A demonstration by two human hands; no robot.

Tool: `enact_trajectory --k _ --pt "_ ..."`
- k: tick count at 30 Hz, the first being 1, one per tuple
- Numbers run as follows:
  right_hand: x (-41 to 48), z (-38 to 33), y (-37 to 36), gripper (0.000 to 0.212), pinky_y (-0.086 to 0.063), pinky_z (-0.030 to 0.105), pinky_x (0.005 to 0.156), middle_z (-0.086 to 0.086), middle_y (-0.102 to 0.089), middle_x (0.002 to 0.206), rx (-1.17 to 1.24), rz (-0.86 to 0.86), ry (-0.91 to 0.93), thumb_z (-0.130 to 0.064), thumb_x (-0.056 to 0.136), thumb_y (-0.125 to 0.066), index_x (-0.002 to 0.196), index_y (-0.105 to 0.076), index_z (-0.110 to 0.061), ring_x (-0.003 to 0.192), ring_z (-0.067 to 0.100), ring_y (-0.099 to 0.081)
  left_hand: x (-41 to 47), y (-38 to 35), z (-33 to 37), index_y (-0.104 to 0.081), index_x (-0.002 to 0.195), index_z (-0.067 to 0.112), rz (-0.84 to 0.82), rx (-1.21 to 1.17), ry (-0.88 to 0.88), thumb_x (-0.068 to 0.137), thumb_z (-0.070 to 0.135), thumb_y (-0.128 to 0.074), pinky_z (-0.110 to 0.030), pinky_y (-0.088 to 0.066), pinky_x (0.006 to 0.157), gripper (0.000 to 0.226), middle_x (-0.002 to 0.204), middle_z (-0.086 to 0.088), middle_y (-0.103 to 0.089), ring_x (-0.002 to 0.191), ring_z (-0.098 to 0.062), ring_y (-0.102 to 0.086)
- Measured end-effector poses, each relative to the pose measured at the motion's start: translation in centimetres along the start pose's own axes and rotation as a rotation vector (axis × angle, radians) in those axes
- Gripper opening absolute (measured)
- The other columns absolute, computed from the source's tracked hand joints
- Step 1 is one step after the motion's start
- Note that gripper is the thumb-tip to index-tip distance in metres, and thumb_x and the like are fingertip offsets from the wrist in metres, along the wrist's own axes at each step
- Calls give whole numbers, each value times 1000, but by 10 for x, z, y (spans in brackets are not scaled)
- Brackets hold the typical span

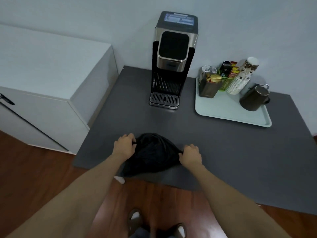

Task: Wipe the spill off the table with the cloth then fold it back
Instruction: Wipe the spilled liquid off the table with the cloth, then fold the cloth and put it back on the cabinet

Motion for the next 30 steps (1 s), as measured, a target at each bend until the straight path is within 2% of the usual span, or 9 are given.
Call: enact_trajectory --k 4,8,12,15,17,22,25,26,30 --pt "2 6 19 27 -35 46 98 12 -52 121 20 -75 -57 -25 91 -47 114 -47 -9 115 30 -45 1 8 -4 -43 112 4 -168 78 104 88 20 -55 -43 -45 89 32 117 -20 -57 109 -36 -55" --pt "5 18 52 33 -44 43 91 18 -53 123 105 -49 22 -17 90 -51 120 -44 -6 112 35 -52 2 31 -7 -59 111 0 -287 143 67 91 24 -53 -35 -44 94 32 123 -19 -59 114 -33 -55" --pt "10 36 90 33 -45 29 83 16 -63 116 124 -107 26 -20 84 -65 111 -61 -1 109 30 -57 4 68 16 -67 107 3 -263 -32 -77 88 19 -59 -24 -39 76 26 109 -17 -68 104 -27 -61" --pt "11 42 125 38 -40 24 80 10 -65 103 200 -176 70 -23 76 -75 107 -66 -4 103 26 -59 10 98 37 -69 110 8 -210 -104 -159 83 15 -66 -24 -41 89 28 109 -13 -70 105 -25 -63" --pt "11 41 154 37 -39 25 83 6 -62 97 241 -168 129 -20 72 -78 104 -67 -5 98 24 -57 20 122 50 -70 109 8 -131 -150 -175 81 14 -69 -25 -42 88 29 106 -15 -71 101 -26 -63" --pt "12 31 224 35 -40 28 86 5 -59 94 316 -13 216 -13 72 -78 103 -65 -4 94 20 -53 39 182 81 -70 100 1 13 -282 -205 78 11 -71 -25 -40 79 24 90 -13 -66 86 -19 -55" --pt "7 29 261 28 -38 28 78 0 -55 78 384 89 262 -10 70 -79 93 -65 -6 86 21 -50 39 214 99 -71 96 3 67 -350 -237 77 11 -72 -1 -38 58 21 70 -2 -62 68 -9 -53" --pt "5 30 272 25 -37 28 77 -2 -53 75 401 120 275 -11 69 -80 88 -64 -9 84 21 -49 39 224 105 -71 97 4 81 -377 -244 76 11 -73 1 -37 53 22 68 1 -61 65 -6 -51" --pt "-2 35 294 26 -39 27 72 4 -53 81 409 170 304 -12 68 -81 67 -56 -21 81 20 -48 36 242 118 -71 97 6 77 -394 -275 73 13 -75 -3 -40 60 25 80 -6 -64 74 -9 -54"
Point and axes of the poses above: each hand's wrist, its own x-axis towards the middle knuckle, its own y-axis out of the back of the hand, z = x × y, the point moved 5 cm from there along x, towards the middle knuckle
